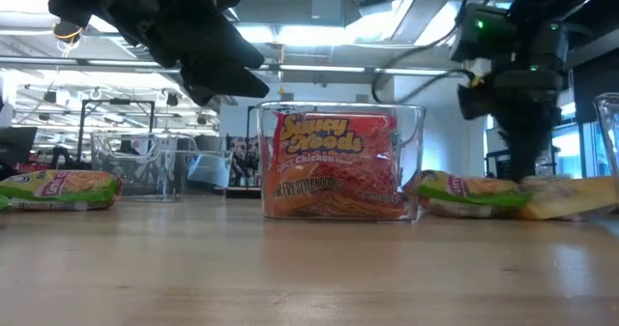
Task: Sort Maruchan noodles
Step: Move the yellow noodle pack on the table, then put the bottom yellow noodle pack into the bottom transparent bin
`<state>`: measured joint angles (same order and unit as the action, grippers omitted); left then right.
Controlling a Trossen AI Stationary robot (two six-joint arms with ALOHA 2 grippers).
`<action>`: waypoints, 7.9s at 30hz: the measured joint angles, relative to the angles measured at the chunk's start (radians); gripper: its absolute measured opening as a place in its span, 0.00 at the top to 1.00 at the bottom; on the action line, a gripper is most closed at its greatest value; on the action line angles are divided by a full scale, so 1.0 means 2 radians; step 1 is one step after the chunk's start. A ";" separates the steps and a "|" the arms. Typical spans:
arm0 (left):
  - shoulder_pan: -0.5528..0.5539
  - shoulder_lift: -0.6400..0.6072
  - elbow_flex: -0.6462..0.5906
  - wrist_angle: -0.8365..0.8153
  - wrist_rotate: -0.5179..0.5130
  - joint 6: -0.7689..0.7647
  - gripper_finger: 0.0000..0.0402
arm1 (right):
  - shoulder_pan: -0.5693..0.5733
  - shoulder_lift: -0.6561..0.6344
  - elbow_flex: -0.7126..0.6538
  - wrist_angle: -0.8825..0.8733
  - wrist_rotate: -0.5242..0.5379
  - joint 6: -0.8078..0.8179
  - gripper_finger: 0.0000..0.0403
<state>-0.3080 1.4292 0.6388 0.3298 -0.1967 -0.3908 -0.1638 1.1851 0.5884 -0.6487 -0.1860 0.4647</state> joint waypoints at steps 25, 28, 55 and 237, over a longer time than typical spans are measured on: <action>0.000 0.000 0.000 0.000 0.002 -0.010 0.49 | 0.001 0.012 0.020 -0.087 0.037 -0.012 0.97; 0.000 0.000 0.000 0.000 0.002 -0.010 0.49 | 0.001 0.032 0.020 -0.060 0.010 -0.014 0.97; 0.000 0.000 0.000 0.003 0.002 -0.013 0.49 | 0.130 0.084 0.082 0.033 -0.056 -0.057 0.97; -0.235 0.301 0.226 0.022 -0.269 -0.035 0.49 | 0.362 0.134 0.131 0.352 0.137 0.132 0.74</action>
<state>-0.7787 2.0311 1.0912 0.3733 -0.7341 -0.4600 0.5602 1.4538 0.8497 0.0556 0.0871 0.7296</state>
